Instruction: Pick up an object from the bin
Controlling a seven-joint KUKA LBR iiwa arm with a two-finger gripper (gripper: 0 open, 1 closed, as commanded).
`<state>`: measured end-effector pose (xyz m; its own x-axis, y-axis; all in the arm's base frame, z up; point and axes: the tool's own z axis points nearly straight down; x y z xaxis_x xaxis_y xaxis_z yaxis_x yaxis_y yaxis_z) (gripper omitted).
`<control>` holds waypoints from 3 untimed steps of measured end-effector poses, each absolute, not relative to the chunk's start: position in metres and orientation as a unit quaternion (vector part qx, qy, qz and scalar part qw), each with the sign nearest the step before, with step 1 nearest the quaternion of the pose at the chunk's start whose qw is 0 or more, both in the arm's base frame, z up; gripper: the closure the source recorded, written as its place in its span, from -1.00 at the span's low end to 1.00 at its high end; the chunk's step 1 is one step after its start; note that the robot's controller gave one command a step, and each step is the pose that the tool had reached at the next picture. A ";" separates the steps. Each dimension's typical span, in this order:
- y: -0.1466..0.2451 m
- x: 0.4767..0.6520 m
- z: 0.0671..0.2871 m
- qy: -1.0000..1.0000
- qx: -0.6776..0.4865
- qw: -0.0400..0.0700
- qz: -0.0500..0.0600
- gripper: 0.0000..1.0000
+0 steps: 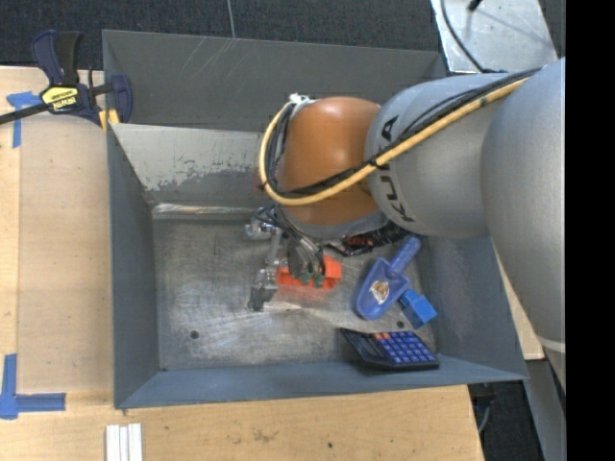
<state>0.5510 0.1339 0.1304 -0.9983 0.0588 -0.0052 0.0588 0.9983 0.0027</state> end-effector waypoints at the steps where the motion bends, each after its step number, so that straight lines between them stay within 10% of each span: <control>1: 0.118 0.549 0.090 1.000 -0.009 0.002 0.000 -1.00; 2: 0.076 0.554 0.080 1.000 0.025 0.000 0.001 -1.00; 3: 0.060 0.553 0.083 1.000 0.003 0.001 0.000 1.00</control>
Offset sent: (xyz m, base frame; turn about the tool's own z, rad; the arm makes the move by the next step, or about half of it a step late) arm 0.0073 -0.0892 -0.0551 0.0742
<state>0.5534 0.0596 0.0834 -1.0000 0.0055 -0.0029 0.0055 1.0000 0.0004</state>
